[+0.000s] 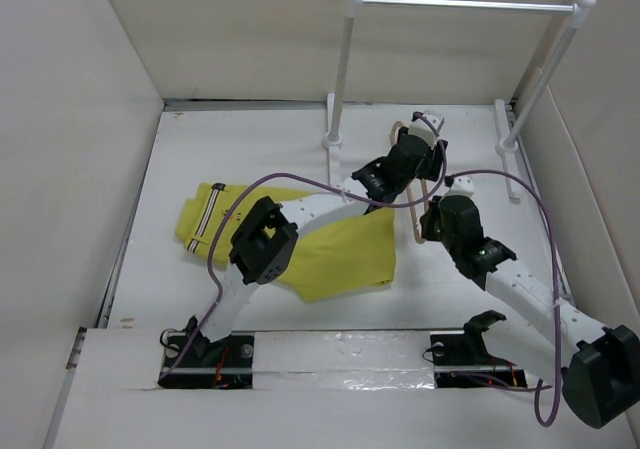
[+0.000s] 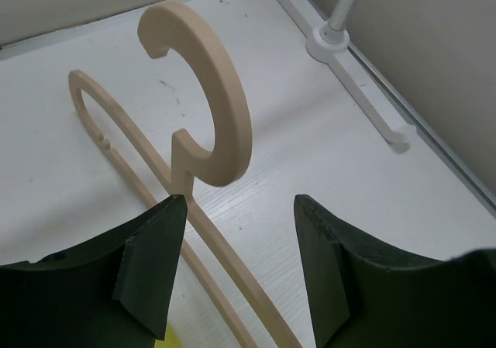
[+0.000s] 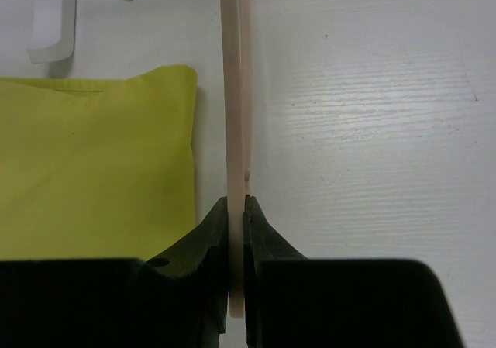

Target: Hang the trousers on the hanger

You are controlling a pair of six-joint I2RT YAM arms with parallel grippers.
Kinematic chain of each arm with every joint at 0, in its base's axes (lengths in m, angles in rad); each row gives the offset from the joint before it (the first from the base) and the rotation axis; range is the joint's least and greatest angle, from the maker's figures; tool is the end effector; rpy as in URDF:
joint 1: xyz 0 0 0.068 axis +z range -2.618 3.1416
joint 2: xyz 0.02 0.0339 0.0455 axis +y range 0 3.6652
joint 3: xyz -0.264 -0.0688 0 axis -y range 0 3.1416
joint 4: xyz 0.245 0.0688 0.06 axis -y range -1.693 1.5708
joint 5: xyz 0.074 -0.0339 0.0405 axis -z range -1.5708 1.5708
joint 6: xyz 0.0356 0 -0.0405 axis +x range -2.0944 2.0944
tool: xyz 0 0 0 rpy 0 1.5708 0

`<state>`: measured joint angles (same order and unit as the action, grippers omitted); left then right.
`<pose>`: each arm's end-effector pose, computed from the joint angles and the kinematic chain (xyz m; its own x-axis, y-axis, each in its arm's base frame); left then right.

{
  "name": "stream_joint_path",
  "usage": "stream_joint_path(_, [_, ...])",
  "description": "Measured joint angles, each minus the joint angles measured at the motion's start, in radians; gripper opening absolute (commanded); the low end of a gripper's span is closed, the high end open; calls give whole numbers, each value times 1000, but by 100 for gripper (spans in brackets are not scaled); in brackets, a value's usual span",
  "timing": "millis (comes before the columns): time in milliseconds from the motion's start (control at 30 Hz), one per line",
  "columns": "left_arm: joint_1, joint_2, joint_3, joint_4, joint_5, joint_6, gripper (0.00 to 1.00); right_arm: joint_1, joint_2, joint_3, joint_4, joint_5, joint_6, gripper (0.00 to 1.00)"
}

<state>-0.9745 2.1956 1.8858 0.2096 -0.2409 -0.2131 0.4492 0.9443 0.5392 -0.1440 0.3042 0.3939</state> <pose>0.3070 -0.4371 0.2992 -0.1967 -0.0760 -0.9775 0.6432 0.7425 -0.1871 0.1903 0.0799 0.2296 -0.5048 0.1631 -0.8477 0.0104 0.9831 0.1830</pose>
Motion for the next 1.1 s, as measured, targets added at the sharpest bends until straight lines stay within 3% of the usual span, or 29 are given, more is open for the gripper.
stream_joint_path(67, [-1,28,50,-23,-22,11,50,-3,-9,0,-6,-6,-2,0])
stream_joint_path(100, [-1,40,76,-29,-33,14,41,-3,-11,0,-9,-8,-2,0])
stream_joint_path(233, [-1,55,111,-35,-77,27,27,-4,-22,0,-22,-10,-2,0])
stream_joint_path(300, [-1,55,111,-35,-89,33,27,-4,-26,0,-23,-10,-1,0])
stream_joint_path(500, [0,76,130,-36,-129,60,43,0,-55,0,-41,-13,4,0])
stream_joint_path(700, [8,134,188,-43,-162,86,40,17,-69,0,-55,-11,8,0])
stream_joint_path(800, [8,151,191,-45,-179,92,26,35,-72,0,-61,-5,13,0])
stream_joint_path(867, [8,152,190,-42,-196,99,6,43,-77,-3,-61,3,18,0])
stream_joint_path(900, [8,152,189,-39,-201,99,6,44,-80,-6,-59,8,19,0])
stream_joint_path(933, [8,152,181,-23,-204,99,0,45,-81,-6,-63,15,19,0])
stream_joint_path(1000, [7,150,158,7,-210,87,0,50,-81,-8,-69,21,23,0])
stream_joint_path(1100, [4,103,62,73,-212,70,0,51,-95,-14,-92,25,23,36])
